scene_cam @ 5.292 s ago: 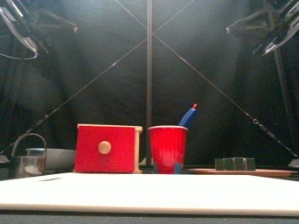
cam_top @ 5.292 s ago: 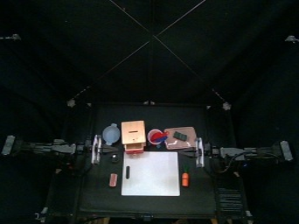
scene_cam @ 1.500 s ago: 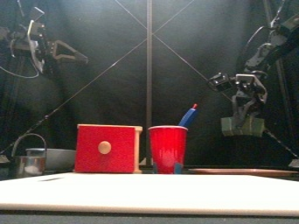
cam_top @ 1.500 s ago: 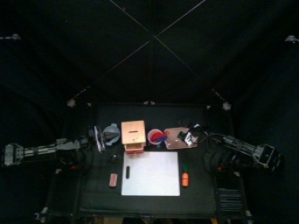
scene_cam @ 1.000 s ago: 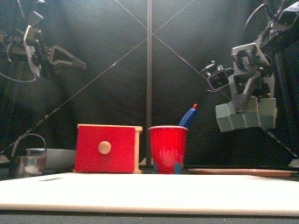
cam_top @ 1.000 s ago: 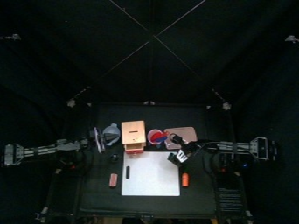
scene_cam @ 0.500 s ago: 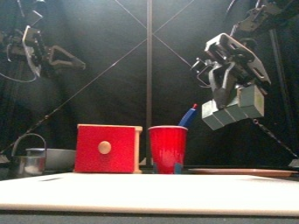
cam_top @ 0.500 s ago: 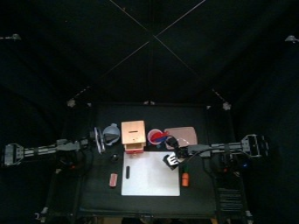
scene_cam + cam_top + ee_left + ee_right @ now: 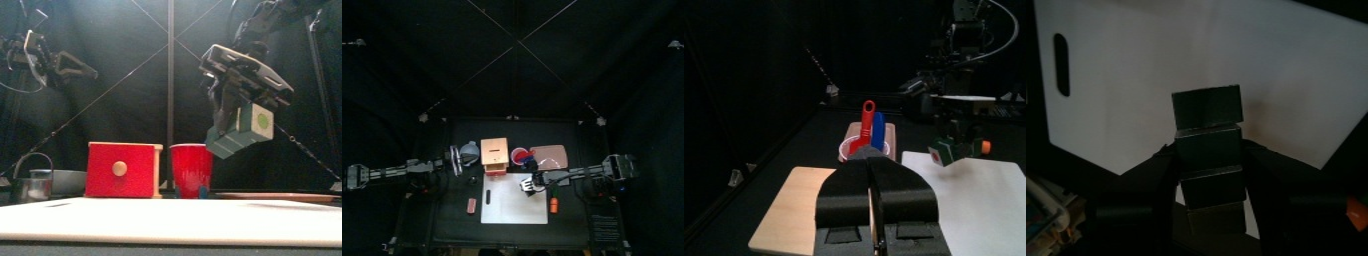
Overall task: Place sushi on board then cut the sushi with the knife then place the pieces on the plate
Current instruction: Place the sushi on the board
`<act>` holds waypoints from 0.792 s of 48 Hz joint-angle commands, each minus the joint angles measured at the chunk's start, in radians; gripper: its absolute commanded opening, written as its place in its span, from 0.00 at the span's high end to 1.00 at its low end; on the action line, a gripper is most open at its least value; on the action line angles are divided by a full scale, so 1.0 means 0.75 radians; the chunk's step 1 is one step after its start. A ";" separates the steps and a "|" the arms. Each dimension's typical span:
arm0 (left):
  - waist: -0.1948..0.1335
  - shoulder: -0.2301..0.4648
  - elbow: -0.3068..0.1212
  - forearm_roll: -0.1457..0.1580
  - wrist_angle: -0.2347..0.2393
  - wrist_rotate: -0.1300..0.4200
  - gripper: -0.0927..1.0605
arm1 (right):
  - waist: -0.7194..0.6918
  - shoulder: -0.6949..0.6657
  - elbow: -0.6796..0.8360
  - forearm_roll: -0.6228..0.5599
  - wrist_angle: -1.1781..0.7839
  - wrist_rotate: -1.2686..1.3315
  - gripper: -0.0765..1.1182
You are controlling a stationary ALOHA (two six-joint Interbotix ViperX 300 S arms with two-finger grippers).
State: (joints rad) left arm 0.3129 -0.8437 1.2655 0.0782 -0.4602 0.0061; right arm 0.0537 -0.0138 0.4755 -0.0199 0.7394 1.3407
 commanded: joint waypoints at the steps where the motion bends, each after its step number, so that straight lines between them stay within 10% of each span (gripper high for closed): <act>1: -0.002 -0.004 -0.022 0.031 -0.014 0.000 0.77 | 0.002 0.106 -0.162 0.006 0.131 0.022 0.41; 38: -0.006 -0.006 -0.012 0.082 -0.055 0.002 0.77 | 0.065 0.380 -0.405 -0.141 0.180 0.665 0.40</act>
State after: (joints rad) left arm 0.3053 -0.8498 1.2671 0.1350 -0.4924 0.0061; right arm 0.0859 0.2838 0.2071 -0.0982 0.8836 1.7978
